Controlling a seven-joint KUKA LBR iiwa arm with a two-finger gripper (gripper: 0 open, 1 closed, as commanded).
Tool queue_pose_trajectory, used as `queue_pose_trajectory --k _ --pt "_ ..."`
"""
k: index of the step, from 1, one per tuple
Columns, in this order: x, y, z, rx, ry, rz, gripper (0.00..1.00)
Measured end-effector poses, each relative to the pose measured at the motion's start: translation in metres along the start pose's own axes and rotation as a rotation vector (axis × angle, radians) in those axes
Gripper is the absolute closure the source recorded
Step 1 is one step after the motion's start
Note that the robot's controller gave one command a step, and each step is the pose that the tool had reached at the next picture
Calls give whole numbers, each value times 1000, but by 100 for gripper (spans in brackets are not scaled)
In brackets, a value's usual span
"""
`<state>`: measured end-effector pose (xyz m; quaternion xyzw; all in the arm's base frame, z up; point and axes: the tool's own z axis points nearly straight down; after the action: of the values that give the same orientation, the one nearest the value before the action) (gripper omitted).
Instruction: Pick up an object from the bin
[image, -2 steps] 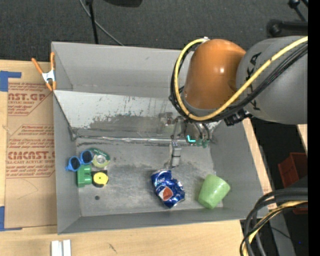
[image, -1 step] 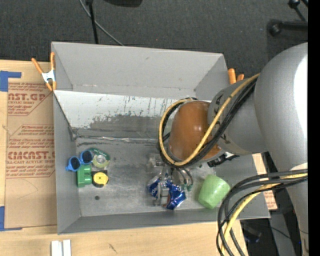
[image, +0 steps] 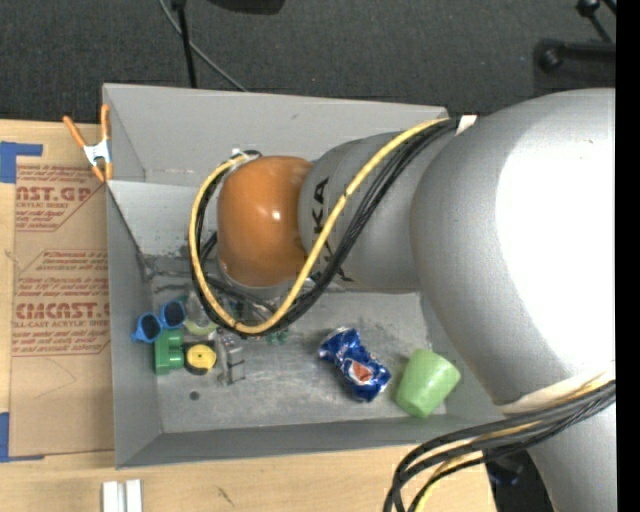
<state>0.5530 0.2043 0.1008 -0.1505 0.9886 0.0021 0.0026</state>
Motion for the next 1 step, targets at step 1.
queue_pose_trajectory --k 1 --pt "-34 37 -20 1 -1 -46 0"
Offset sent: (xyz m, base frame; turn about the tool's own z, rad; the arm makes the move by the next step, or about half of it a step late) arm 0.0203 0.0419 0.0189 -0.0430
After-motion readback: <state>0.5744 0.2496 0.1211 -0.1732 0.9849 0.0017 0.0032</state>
